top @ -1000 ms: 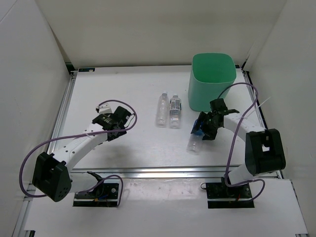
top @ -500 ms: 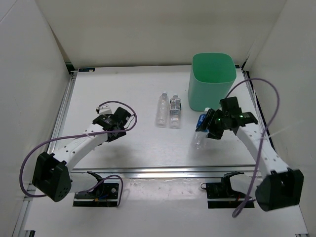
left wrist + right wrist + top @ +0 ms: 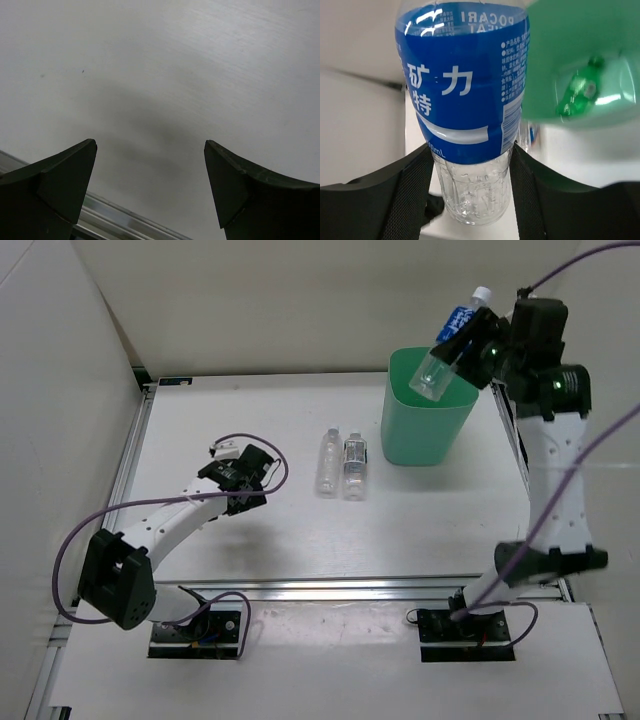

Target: Put the plastic bottles in the bin

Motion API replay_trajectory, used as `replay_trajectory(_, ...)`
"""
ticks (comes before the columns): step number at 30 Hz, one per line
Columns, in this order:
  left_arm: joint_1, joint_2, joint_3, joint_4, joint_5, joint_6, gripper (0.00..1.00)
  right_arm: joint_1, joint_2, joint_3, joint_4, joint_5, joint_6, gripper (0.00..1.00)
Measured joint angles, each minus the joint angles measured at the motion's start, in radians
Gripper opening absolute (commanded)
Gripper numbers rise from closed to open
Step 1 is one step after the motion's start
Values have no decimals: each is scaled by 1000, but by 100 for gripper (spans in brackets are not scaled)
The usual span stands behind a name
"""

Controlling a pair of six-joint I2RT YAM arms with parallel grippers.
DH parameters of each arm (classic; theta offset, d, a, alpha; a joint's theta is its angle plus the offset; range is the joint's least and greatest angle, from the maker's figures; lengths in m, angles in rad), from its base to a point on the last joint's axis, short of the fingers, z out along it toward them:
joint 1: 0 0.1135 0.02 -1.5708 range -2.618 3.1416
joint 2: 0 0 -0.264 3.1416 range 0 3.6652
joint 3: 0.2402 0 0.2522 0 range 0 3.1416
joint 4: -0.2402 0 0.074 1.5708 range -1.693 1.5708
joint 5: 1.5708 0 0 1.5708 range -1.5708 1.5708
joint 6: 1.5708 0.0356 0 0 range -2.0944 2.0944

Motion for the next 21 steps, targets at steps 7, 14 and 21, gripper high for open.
replay_trajectory(7,0,64,144,90,95,116,100,-117,278,121,-17,-86,18,100)
replay_trajectory(14,0,162,295,196,295,232,100,-160,159,12,-21,-134,-2,100)
replay_trajectory(21,0,331,405,285,445,282,100,-154,-125,-142,18,-210,-15,100)
